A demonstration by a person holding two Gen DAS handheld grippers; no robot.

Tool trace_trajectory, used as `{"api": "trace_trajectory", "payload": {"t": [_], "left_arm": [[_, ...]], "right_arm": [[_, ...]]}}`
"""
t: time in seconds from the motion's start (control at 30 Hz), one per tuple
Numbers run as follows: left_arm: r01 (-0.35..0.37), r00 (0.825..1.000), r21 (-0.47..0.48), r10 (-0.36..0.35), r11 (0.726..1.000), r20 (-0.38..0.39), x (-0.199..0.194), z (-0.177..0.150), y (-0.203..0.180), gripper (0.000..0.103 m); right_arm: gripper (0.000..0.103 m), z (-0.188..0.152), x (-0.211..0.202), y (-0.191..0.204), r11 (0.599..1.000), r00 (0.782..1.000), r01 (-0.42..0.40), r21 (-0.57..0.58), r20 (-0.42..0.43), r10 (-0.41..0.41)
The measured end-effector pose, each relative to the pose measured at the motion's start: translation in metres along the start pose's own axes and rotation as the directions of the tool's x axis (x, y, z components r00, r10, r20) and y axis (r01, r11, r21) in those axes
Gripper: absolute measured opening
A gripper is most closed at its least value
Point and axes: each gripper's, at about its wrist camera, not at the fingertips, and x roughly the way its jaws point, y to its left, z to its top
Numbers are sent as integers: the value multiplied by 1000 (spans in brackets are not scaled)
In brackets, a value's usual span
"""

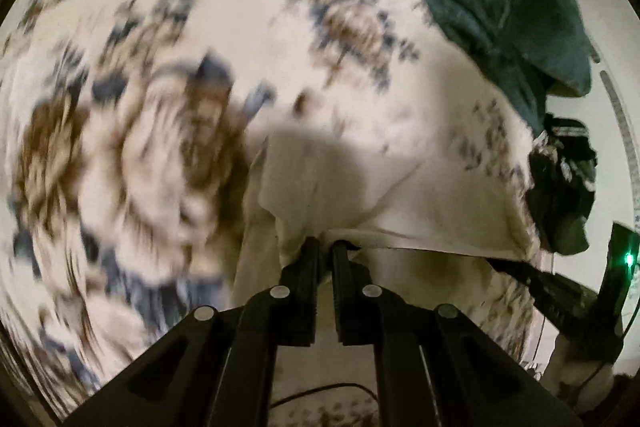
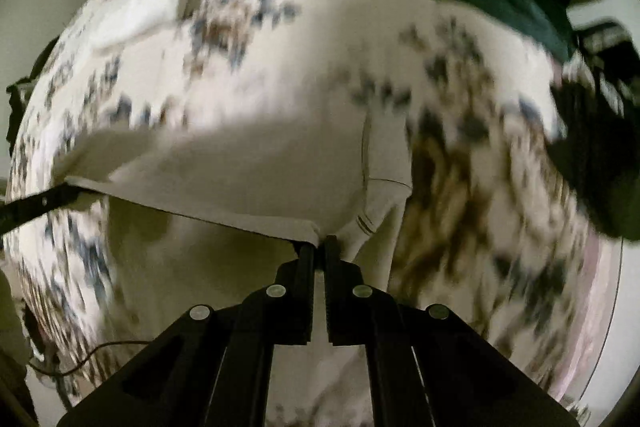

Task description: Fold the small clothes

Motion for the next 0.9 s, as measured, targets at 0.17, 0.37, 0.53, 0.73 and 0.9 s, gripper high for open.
{"api": "trace_trajectory", "payload": {"t": [0.17, 0.37, 0.53, 0.73, 0.9], "left_arm": [[15, 997, -28, -17, 999, -71, 19, -38, 22, 5], [140, 978, -158, -162, 977, -133, 5, -58, 46, 54], [215, 971, -266, -236, 940, -47, -28, -52, 67, 58], [218, 976, -262, -213, 940, 46, -15, 7, 64, 58], [192, 981, -255, -186, 948, 46, 28, 53, 59, 54]], "right_arm": [[4, -59, 18, -15, 1000, 999, 2, 12, -54, -1], [35, -76, 36, -28, 993, 972, -105, 48, -208, 113], [49, -80, 1, -76, 937, 961, -226, 265, -98, 259], [50, -45, 3, -139, 808, 949, -304, 506, 82, 305], [46, -9, 44, -155, 743, 929, -338, 578, 77, 362]]}}
